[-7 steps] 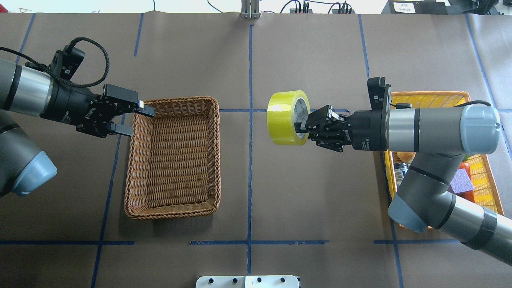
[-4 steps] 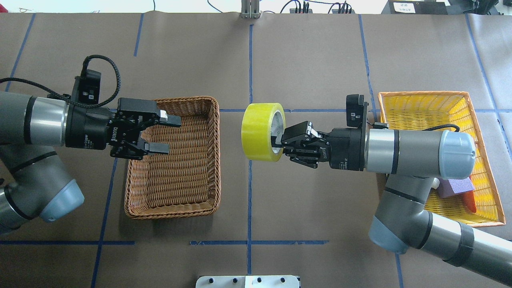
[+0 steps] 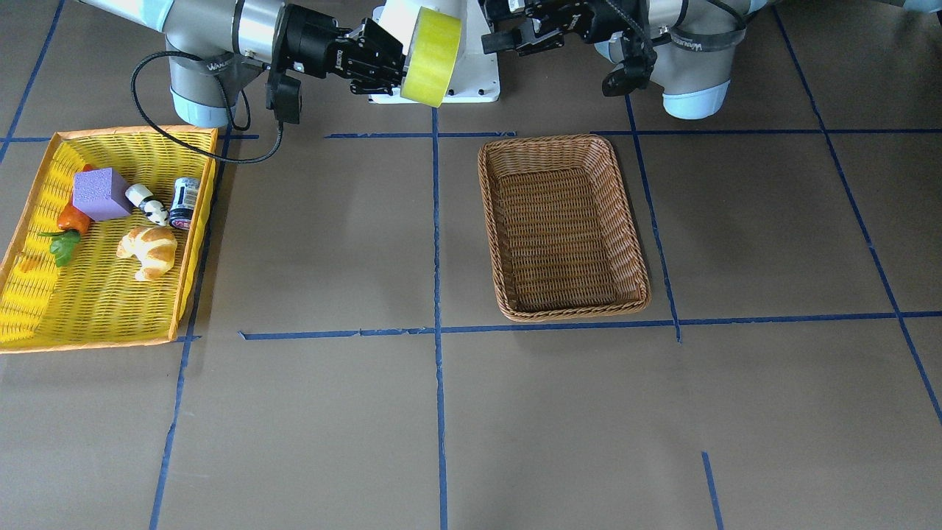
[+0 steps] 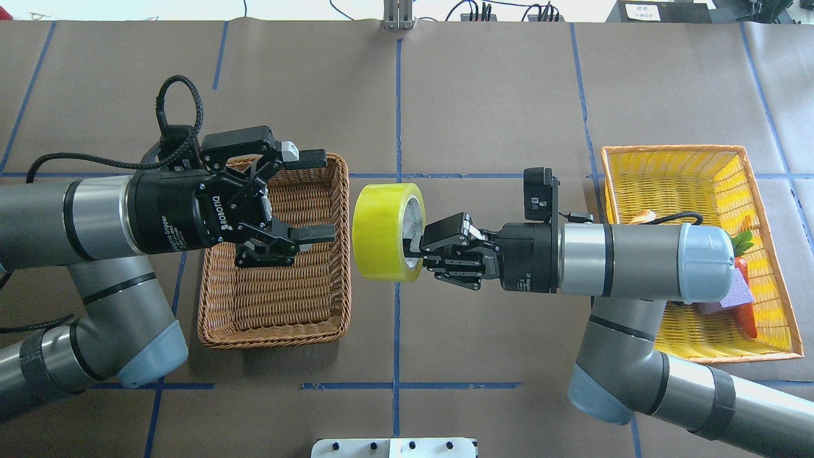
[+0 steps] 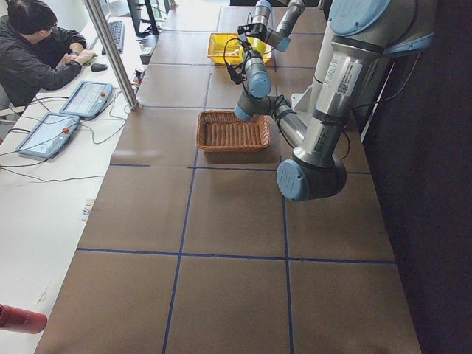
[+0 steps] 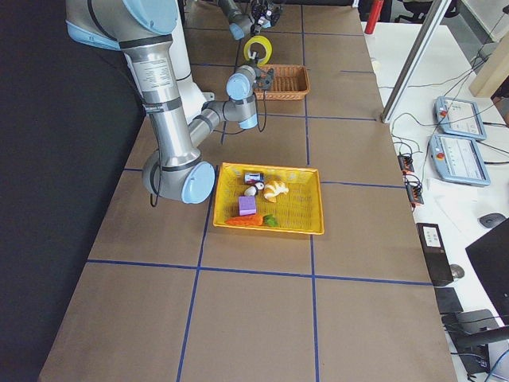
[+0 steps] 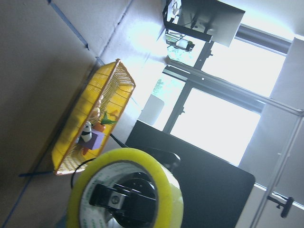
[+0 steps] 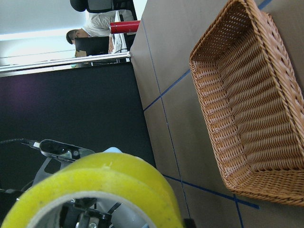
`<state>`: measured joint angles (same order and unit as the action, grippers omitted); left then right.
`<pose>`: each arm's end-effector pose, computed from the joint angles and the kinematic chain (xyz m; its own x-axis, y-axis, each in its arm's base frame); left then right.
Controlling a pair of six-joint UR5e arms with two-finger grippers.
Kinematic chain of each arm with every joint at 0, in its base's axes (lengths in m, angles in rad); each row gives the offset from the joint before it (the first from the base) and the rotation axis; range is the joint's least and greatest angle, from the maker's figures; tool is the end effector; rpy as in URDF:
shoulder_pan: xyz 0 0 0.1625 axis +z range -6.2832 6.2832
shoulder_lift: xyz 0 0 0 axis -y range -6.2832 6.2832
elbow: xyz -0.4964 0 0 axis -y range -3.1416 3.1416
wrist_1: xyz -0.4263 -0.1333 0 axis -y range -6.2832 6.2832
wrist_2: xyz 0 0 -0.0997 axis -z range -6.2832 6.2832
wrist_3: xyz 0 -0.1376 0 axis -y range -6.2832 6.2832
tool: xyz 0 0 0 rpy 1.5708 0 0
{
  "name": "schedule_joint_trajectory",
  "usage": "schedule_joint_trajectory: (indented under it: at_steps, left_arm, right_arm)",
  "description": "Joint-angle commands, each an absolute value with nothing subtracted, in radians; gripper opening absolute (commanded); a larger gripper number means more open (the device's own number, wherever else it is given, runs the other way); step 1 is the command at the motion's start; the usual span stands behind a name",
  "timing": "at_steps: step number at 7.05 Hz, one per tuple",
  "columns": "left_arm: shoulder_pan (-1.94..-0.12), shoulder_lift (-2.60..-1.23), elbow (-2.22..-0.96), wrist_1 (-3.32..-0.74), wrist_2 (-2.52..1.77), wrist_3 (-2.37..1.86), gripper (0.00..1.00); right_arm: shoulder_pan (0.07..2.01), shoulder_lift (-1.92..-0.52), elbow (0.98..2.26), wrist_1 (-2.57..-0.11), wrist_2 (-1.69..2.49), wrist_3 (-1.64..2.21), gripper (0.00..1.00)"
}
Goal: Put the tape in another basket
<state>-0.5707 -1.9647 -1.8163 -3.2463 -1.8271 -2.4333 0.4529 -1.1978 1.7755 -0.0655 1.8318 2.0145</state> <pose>0.4206 -0.3870 0.2030 -0.6485 -0.4567 -0.6090 -0.1950 0.8730 -0.4470 -0.5012 -0.3527 0.2399 -0.4927 0.2215 0.8416 -0.0100 0.9656 -0.2600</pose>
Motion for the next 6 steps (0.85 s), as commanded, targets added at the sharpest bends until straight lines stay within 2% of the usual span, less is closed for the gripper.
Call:
schedule_joint_trajectory:
  at_steps: [1,6]
  left_arm:
    - [-0.545,-1.968,-1.809,-3.261,-1.796,-2.441,1.0]
    - [-0.485,-1.999,-1.801,-3.26,-1.79,-2.436,1.0]
  right_arm:
    - [0.425,-1.195,1.779,-0.028,1.832,2.031,0.02]
    - [0.391,-1.172,1.77,-0.031,1.83,2.031,0.02]
